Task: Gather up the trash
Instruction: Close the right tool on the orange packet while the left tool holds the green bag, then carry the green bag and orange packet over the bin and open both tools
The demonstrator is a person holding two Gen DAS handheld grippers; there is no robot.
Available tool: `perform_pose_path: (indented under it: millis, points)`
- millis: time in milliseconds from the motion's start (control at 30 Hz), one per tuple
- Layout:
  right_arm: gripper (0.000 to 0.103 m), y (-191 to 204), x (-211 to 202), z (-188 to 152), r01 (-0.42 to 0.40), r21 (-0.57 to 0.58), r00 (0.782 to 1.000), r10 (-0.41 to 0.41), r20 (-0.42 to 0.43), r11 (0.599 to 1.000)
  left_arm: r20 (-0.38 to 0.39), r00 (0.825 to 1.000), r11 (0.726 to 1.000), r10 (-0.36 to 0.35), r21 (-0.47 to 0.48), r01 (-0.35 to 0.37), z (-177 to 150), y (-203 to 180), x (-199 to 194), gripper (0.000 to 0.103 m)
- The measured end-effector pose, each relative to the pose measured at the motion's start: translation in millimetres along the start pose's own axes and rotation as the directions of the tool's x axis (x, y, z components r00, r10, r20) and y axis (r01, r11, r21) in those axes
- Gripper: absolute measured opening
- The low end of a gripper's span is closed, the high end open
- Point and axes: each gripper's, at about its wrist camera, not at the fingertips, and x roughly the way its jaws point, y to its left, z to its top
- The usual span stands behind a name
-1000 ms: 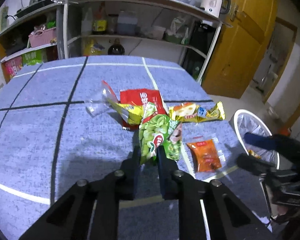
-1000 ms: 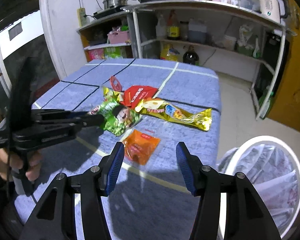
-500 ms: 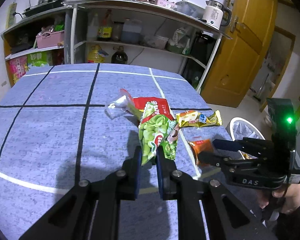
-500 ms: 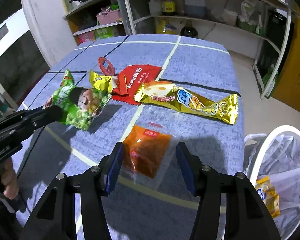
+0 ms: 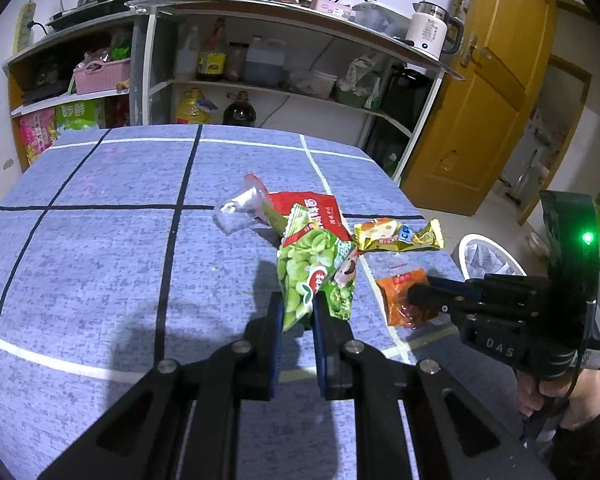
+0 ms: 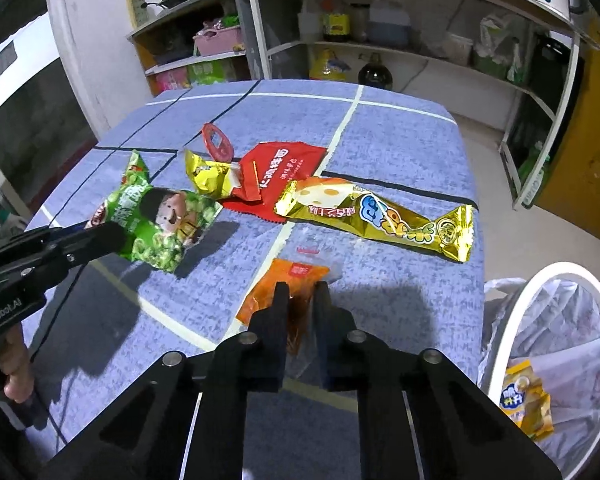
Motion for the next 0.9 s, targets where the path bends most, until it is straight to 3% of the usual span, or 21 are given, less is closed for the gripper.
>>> perform_pose_path:
  millis: [500,900]
  points:
    - [0.007,-32,-52,-22,0.009,0.070,0.996,-0.015,0.089,0.997,0.017,0.997,0.997,-0.071,0.035,0.070,4,-40,-2,0.014]
    - [0.007,-103,-105,-56,0.089,0.206,0.983,-0.120,0.143,0.975,-0.015,0.983,0.975,-0.185,0.121,0.185,9,-119,13,0.014]
